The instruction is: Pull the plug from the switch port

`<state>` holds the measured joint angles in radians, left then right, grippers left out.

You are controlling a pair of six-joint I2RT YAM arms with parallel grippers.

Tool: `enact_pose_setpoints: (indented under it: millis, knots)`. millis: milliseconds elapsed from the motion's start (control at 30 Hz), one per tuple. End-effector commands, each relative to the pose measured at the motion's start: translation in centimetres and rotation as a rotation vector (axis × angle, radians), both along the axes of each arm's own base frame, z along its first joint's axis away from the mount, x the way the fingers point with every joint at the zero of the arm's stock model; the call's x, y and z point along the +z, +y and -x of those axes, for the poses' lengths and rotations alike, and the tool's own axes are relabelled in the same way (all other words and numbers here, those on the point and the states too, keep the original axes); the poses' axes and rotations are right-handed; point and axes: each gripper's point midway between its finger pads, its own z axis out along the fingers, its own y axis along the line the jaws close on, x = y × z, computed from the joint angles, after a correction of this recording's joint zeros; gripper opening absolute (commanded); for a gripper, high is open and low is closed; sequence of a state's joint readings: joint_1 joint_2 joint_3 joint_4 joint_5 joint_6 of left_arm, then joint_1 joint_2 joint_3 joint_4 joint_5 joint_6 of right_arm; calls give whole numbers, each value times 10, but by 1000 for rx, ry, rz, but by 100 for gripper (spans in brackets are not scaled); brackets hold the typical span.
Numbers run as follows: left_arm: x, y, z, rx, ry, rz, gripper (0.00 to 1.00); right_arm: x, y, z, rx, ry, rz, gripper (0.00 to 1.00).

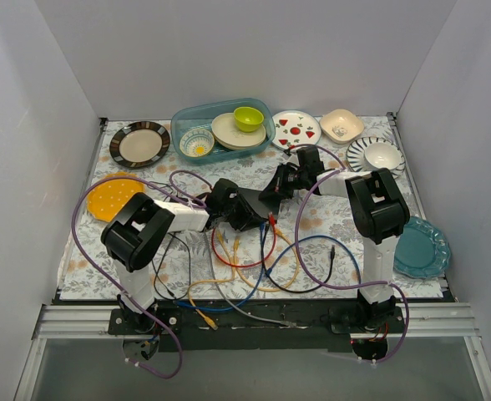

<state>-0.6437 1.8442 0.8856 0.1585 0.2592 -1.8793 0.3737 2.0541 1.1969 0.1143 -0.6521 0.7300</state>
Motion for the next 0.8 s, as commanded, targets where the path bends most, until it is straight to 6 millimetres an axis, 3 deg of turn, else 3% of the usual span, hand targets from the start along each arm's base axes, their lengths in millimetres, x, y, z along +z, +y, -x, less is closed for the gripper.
enact_pose_setpoints:
  millis: [0, 267, 400, 600, 767]
  knots:
    - [-41, 27, 7, 60, 78, -149, 21, -45, -25, 13, -44, 77, 137, 1]
    - [-45, 32, 12, 54, 85, -165, 16, -47, -24, 12, -43, 81, 133, 1]
    - [-48, 34, 15, 43, 87, -178, 0, -48, -25, 12, -44, 84, 134, 1]
    - [-48, 46, 39, 7, 100, -174, 0, -50, -26, 11, -45, 86, 134, 1]
    - [-37, 53, 54, 0, 94, -147, 0, -51, -26, 10, -47, 86, 136, 1]
